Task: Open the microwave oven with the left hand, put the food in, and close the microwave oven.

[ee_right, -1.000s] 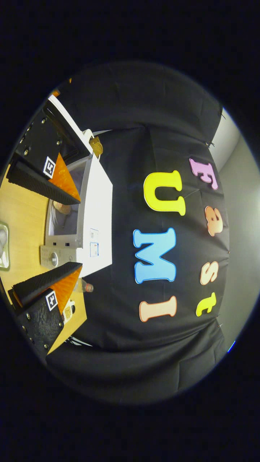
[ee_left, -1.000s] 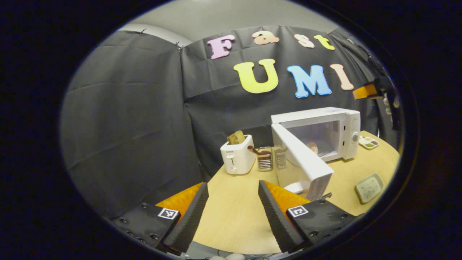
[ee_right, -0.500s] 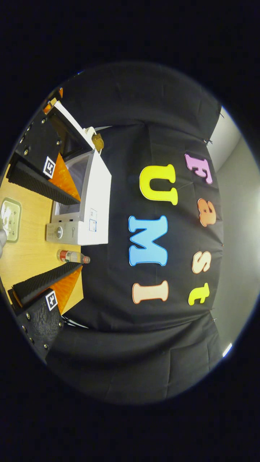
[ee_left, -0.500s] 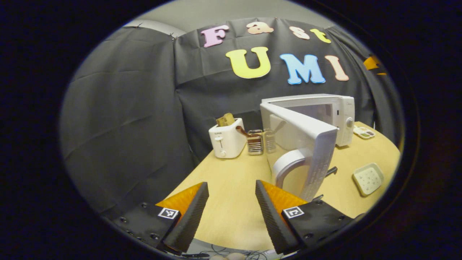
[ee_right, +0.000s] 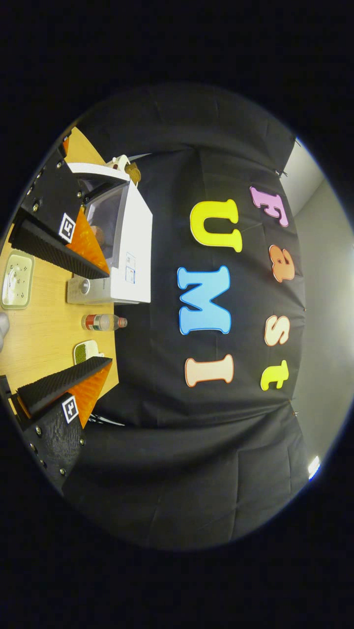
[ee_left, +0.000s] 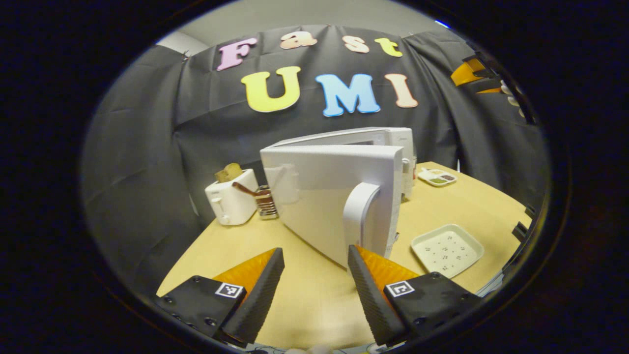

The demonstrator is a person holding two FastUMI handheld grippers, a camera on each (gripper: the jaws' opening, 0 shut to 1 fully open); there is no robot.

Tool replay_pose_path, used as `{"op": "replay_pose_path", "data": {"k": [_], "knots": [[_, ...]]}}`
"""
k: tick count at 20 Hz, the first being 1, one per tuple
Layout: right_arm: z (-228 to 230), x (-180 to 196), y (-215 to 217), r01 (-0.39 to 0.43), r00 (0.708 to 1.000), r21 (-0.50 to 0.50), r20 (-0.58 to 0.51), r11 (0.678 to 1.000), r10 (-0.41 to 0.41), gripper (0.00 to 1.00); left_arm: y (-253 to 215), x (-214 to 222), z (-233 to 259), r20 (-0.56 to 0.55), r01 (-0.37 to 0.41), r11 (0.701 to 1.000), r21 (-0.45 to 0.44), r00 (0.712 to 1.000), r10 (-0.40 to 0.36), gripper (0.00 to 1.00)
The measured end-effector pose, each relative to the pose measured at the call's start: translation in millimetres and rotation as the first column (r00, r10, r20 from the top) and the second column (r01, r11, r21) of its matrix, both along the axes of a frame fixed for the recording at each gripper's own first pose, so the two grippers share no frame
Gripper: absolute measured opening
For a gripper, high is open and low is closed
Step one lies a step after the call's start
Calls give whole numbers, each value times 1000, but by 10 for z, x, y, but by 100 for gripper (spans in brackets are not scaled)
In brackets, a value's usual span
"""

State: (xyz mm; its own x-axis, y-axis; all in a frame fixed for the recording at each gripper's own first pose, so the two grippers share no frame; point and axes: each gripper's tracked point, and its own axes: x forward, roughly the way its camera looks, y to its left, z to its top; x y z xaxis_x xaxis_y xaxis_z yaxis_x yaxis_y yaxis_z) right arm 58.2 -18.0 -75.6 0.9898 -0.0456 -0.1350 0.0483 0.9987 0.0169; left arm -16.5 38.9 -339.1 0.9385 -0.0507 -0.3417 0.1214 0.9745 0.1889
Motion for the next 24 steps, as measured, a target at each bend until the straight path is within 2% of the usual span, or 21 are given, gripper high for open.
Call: {"op": "replay_pose_path", "data": {"k": [2,4,10,14,15,18,19,20,22,23,24], "knots": [[-18,8,-140,25,1000,8,-6,1000,-25,97,-255,238,-9,7,44,999,-1,999,-44,89],[-41,21,-265,46,999,12,-14,999,-46,97,-532,506,-6,17,83,996,-41,996,-82,89],[-90,126,-568,86,996,20,-36,996,-85,97,-1120,1294,49,56,169,985,-23,984,-167,89],[-91,219,-716,104,994,19,-42,994,-104,97,-1259,1729,69,74,167,986,-3,983,-167,90],[-107,245,-739,107,993,15,-45,994,-106,97,-1294,1817,63,75,170,985,8,983,-170,95],[-157,318,-802,111,992,11,-61,994,-110,97,-1381,2029,82,88,168,986,10,982,-168,99],[-178,345,-808,108,992,14,-66,994,-107,97,-1420,2094,83,92,165,986,4,982,-165,99],[-194,374,-823,111,991,14,-72,994,-110,97,-1477,2136,57,89,168,986,2,982,-168,91],[-201,416,-847,111,991,14,-77,994,-109,97,-1484,2236,63,101,149,989,5,984,-149,95],[-216,427,-853,109,991,13,-77,994,-107,97,-1467,2274,44,95,136,991,-10,986,-134,91],[-213,449,-857,107,991,11,-79,994,-106,97,-1469,2298,16,84,122,992,-39,989,-119,95]]}}
